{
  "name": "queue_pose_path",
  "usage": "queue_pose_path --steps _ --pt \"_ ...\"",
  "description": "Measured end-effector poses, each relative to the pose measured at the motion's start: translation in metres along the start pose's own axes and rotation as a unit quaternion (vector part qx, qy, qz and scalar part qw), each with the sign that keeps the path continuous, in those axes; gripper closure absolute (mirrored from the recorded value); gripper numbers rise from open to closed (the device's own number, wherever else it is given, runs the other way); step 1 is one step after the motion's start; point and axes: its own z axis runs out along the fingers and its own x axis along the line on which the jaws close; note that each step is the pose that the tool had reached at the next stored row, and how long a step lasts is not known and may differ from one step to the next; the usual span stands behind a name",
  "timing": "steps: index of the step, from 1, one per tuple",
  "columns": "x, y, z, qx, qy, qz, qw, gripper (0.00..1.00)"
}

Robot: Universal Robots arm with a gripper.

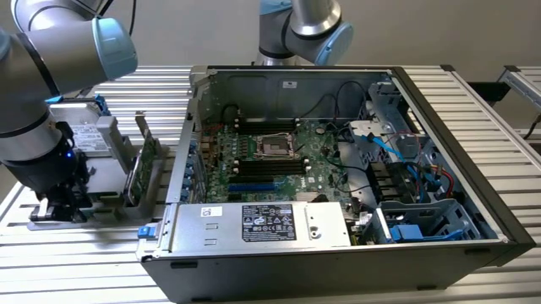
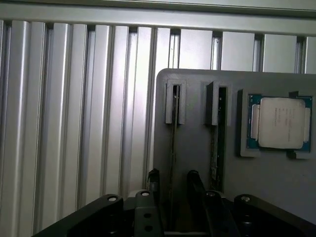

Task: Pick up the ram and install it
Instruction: 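Pick up the ram and move it above insertion slot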

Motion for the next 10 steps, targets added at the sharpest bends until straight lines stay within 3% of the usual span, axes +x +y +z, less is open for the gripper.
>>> queue_pose_path --steps 7,10 --pt "0.0 -0.0001 0.0014 0.0 -0.0005 0.005 1.0 0.64" --pt "0.0 -0.0001 0.0015 0.0 -0.0006 0.006 1.0 0.72"
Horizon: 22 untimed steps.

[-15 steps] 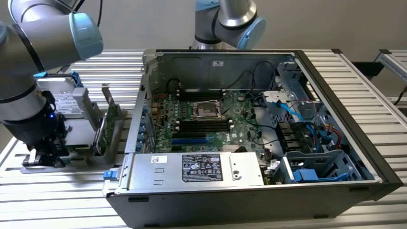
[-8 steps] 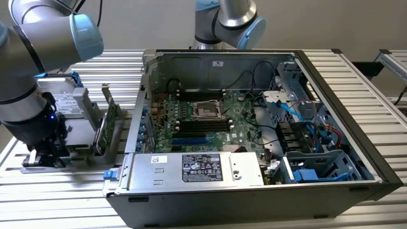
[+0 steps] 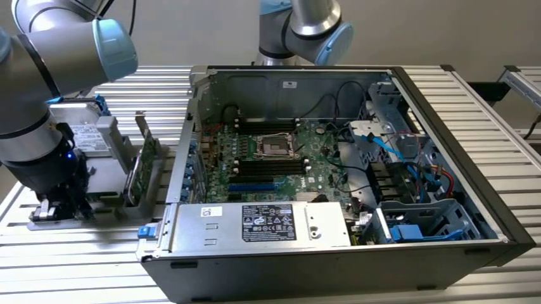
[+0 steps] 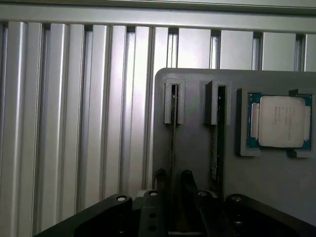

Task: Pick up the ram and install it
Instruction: 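Pick up the ram and move it above insertion slot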

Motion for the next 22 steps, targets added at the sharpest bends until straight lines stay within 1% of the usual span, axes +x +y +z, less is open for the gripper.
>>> queue_pose_path --steps 2,4,17,19,22 --pt "0.0 0.0 0.0 0.0 0.0 0.0 1.0 0.84" --pt "0.0 0.0 0.0 0.0 -0.0001 0.001 1.0 0.86" --pt "0.0 0.0 0.0 0.0 -0.0003 0.002 1.0 0.86" --pt "0.0 0.0 -0.0002 0.0001 -0.001 0.002 1.0 0.86" --pt "0.0 0.0002 -0.0031 0.0 -0.0029 0.003 1.0 0.86"
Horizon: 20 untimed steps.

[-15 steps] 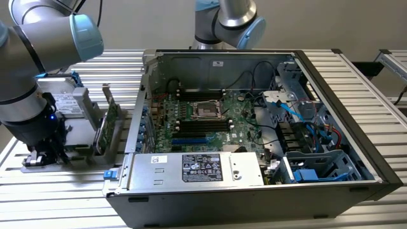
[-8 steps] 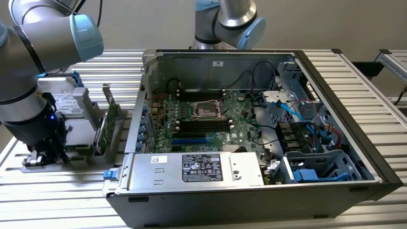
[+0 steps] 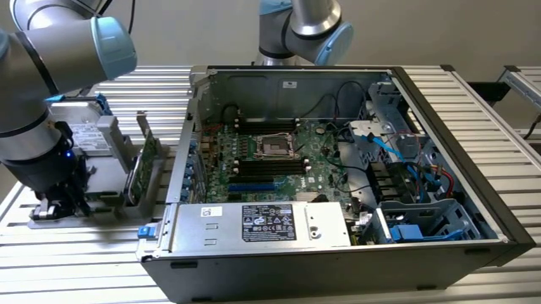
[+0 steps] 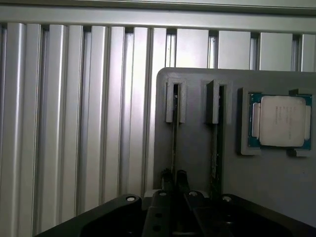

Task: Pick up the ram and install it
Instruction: 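Pick up the ram and move it above insertion slot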

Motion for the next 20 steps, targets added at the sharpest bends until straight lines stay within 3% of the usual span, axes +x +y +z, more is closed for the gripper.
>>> queue_pose_path --steps 5,20 --pt "0.0 0.0004 -0.0063 0.0001 -0.0016 0.002 1.0 0.86" --pt "0.0 0.002 -0.0284 0.0001 -0.0021 0.004 1.0 0.86"
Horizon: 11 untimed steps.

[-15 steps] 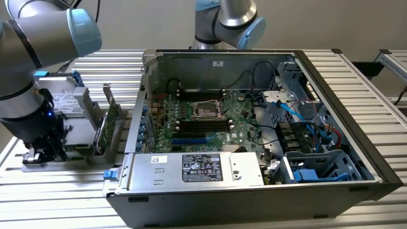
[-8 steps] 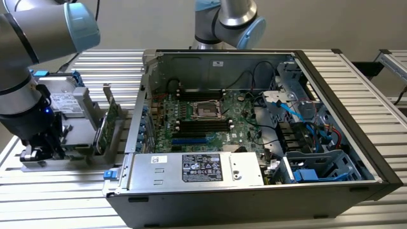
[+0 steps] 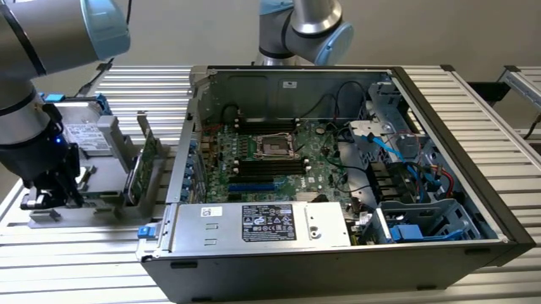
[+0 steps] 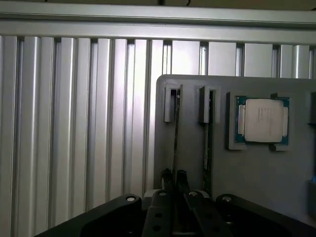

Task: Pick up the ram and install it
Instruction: 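Pick up the ram and move it above insertion slot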

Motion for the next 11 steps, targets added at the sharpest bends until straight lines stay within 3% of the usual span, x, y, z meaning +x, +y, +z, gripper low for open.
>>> queue_pose_path --steps 11 --pt "-0.002 0.0009 -0.0311 -0.0001 0.0 0.0 1.0 0.86"
